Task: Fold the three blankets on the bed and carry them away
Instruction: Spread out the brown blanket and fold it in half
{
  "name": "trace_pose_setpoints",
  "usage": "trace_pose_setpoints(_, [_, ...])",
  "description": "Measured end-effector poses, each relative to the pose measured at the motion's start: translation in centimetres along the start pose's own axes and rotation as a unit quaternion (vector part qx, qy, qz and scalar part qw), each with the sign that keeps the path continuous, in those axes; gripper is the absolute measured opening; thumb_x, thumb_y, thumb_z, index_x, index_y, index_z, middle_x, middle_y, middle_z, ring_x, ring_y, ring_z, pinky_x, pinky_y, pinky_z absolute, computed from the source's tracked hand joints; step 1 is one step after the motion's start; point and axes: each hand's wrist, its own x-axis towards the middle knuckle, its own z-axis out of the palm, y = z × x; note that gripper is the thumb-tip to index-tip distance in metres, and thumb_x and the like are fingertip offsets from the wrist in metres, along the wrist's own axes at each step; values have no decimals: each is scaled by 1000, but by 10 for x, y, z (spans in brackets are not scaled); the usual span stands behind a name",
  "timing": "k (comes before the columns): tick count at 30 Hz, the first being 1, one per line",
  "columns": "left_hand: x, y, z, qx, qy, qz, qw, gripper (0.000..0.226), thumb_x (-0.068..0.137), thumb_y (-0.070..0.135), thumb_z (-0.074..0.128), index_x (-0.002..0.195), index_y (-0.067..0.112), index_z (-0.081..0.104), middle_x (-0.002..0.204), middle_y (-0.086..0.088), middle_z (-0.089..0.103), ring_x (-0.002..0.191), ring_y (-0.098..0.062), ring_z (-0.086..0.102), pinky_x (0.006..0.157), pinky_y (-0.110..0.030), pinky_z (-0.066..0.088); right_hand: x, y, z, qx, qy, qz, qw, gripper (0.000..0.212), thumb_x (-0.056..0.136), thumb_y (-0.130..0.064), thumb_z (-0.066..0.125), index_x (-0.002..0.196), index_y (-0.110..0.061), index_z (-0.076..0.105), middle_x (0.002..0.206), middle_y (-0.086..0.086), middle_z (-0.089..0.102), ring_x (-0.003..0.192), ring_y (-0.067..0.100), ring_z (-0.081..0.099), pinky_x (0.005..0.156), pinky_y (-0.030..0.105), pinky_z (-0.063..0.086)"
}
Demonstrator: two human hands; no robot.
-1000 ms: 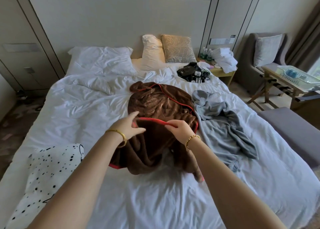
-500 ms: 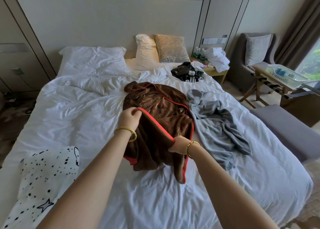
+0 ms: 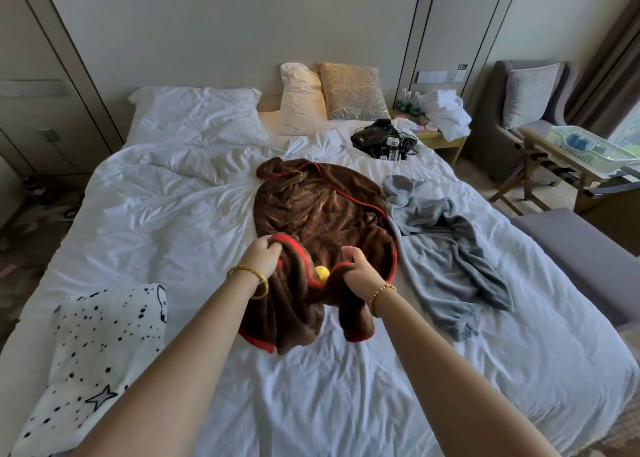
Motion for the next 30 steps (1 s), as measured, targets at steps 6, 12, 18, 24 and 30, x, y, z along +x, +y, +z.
trace_pose_setpoints(6, [-10,31,8,-44,-92,112,988,26,95,22,41,109,20,64,95,3,64,90,-12,59,78,-22,46,1,-21,20,-111,-191,-48,974,56,85,-19,64,136,-14,39,125,10,57,114,20,54,97,29,43])
trace_pose_setpoints(12, [0,15,-3,132,-135,124,974,53,74,45,71,115,18,52,104,1,62,97,-18,59,81,-28,45,9,-14,8,-170,12,-142,975,17,88,-15,51,101,-6,59,105,15,60,98,28,57,88,33,44])
trace_pose_setpoints(18, [4,-16,12,351,-181,104,913,40,83,41,59,117,20,57,113,-3,65,94,-23,60,80,-30,44,8,-48,-25,-84,-3,-223,971,23,85,0,45,98,-9,62,90,1,61,87,14,55,70,9,42])
trace_pose_setpoints(24, [6,-26,23,224,-21,-2,974,27,94,17,41,98,4,65,89,-12,65,84,-31,60,71,-31,43,10,-55,-37,76,-180,-78,978,9,86,-10,59,89,-12,68,85,6,69,82,19,66,86,38,54])
trace_pose_setpoints(30, [16,-18,22,19,-42,1,999,25,92,23,47,112,13,58,109,-12,63,99,-27,59,84,-34,46,25,-9,-21,-476,-171,-71,860,45,76,-34,72,111,-8,60,105,7,63,101,26,61,82,26,44])
